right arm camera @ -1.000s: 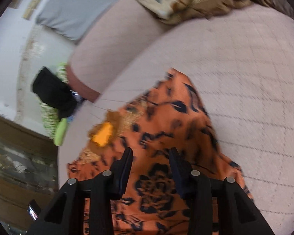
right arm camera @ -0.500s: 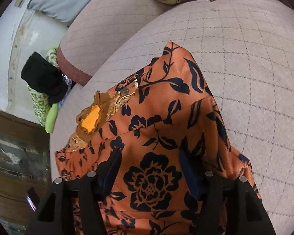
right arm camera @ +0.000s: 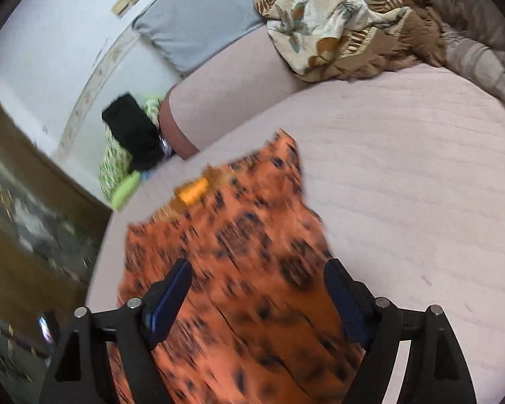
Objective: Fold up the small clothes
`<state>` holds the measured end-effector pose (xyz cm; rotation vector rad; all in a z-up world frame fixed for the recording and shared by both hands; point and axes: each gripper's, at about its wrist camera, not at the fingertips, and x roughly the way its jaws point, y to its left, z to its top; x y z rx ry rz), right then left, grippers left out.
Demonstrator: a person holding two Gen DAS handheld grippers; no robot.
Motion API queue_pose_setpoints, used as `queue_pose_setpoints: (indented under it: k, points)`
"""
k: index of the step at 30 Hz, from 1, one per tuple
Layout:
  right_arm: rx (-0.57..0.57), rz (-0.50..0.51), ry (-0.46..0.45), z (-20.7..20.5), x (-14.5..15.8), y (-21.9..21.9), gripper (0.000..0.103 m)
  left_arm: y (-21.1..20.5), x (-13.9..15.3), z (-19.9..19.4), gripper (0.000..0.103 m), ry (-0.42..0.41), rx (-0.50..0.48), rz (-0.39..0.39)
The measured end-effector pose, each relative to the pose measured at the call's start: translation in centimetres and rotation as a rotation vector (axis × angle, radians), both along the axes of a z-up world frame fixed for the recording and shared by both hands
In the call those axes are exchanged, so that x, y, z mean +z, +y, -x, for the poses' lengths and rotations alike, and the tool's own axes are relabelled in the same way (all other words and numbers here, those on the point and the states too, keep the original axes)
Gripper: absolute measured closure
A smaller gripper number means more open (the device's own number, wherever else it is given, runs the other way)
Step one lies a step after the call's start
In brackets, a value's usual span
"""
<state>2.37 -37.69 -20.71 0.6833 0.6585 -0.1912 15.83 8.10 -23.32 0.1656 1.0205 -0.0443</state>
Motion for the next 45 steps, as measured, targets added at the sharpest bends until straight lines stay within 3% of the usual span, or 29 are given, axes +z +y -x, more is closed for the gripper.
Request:
queue_pose_setpoints:
  k: [3,4,8,9,13,16,17,22,24,25,27,28,29,34,36,37,38,40,43,44,45]
  points:
    - [0.081,-0.009,0.016,2.4,-1.2,1.7,0.020,0.2,-0.7,2.2,0.006,0.004,-0.018,0.014]
    - [0.105,-0.007,0.031,2.7,-1.5,2.4,0.020,0.4,-0.6,3.2,0.010,0.005,-0.026,0.031]
    - [0.171,0.004,0.050,3.5,-1.5,4.1,0.020,1.0,-0.7,6.0,0.051,0.022,-0.078,0.107]
    - [0.171,0.009,0.051,3.5,-1.5,4.4,0.020,1.2,-0.9,6.6,0.053,0.034,-0.086,0.121]
    - [0.160,0.007,0.044,4.6,-0.9,4.4,0.020,3.1,-1.7,8.5,0.051,0.071,-0.033,0.148]
    - [0.150,0.002,0.044,5.1,-1.0,4.2,0.020,4.7,-1.9,9.6,0.019,0.109,0.006,0.222]
    - [0.147,0.001,0.049,5.1,-1.1,4.3,0.020,4.8,-1.9,9.9,0.016,0.124,-0.002,0.241]
    - [0.116,-0.026,0.071,5.8,-1.7,3.8,0.020,2.8,-2.2,9.3,0.016,0.126,-0.066,0.155]
    - [0.100,-0.029,0.073,6.1,-1.6,3.4,0.020,2.2,-2.5,9.2,0.020,0.131,-0.090,0.163]
    - [0.086,-0.024,0.074,6.4,-1.5,3.0,0.020,2.0,-2.8,9.1,0.036,0.150,-0.100,0.176]
    - [0.069,-0.017,0.082,6.7,-1.4,2.4,0.020,1.8,-2.6,9.4,0.050,0.135,-0.109,0.179]
    - [0.058,-0.017,0.089,7.0,-1.4,2.0,0.020,1.7,-2.2,9.5,0.075,0.123,-0.134,0.191]
    - [0.045,-0.020,0.097,7.3,-1.5,1.5,0.020,1.6,-2.0,9.5,0.092,0.122,-0.150,0.203]
    - [-0.009,-0.071,0.122,8.5,-2.5,-0.6,0.020,1.8,-1.6,8.6,0.092,0.153,-0.156,0.261]
    - [-0.015,-0.094,0.130,8.8,-3.0,-1.0,0.020,1.6,-1.8,8.5,0.081,0.159,-0.177,0.267]
    - [-0.015,-0.096,0.141,9.0,-3.3,-1.1,0.020,1.5,-1.8,8.6,0.061,0.164,-0.192,0.268]
    - [-0.018,-0.090,0.156,9.1,-3.6,-1.2,0.020,1.3,-1.8,8.6,0.047,0.161,-0.199,0.266]
    - [-0.016,-0.077,0.185,9.2,-4.2,-1.1,0.020,1.1,-1.8,8.8,0.047,0.141,-0.204,0.273]
    - [0.001,-0.088,0.244,9.1,-5.7,-1.0,0.019,1.4,-2.2,8.2,0.085,0.155,-0.177,0.290]
    - [0.010,-0.098,0.258,9.0,-6.2,-0.8,0.019,1.6,-2.2,8.0,0.093,0.158,-0.170,0.299]
    - [0.023,-0.111,0.270,8.9,-6.8,-0.5,0.019,1.9,-2.2,7.7,0.093,0.166,-0.164,0.325]
